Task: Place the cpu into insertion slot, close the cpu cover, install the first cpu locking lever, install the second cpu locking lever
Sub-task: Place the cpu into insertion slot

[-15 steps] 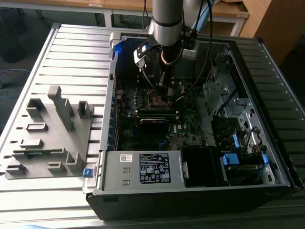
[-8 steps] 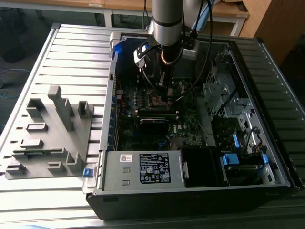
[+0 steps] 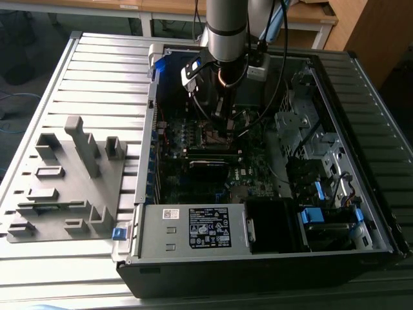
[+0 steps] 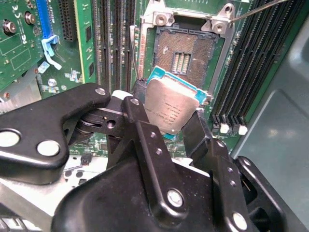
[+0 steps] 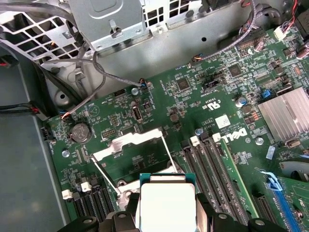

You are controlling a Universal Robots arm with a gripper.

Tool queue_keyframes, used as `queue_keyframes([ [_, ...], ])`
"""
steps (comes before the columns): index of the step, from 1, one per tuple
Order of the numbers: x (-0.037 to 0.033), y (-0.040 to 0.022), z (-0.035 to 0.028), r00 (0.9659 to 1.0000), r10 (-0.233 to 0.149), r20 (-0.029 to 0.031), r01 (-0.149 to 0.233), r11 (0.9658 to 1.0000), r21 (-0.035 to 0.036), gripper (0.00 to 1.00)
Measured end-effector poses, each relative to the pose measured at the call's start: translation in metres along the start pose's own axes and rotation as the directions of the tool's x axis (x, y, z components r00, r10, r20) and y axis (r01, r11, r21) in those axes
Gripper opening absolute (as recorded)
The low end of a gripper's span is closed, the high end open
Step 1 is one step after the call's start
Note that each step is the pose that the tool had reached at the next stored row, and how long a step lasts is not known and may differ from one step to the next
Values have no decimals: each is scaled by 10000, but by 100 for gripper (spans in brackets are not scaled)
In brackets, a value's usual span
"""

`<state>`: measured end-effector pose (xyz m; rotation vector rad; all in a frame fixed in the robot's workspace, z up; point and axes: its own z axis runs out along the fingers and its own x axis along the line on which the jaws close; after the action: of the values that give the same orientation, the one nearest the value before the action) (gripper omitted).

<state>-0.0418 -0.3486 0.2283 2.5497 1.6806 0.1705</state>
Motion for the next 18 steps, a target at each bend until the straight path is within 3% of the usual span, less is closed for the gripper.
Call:
queue_keyframes([
  [18,0,0,0,9999,-16,105,16,10000,-45,54],
])
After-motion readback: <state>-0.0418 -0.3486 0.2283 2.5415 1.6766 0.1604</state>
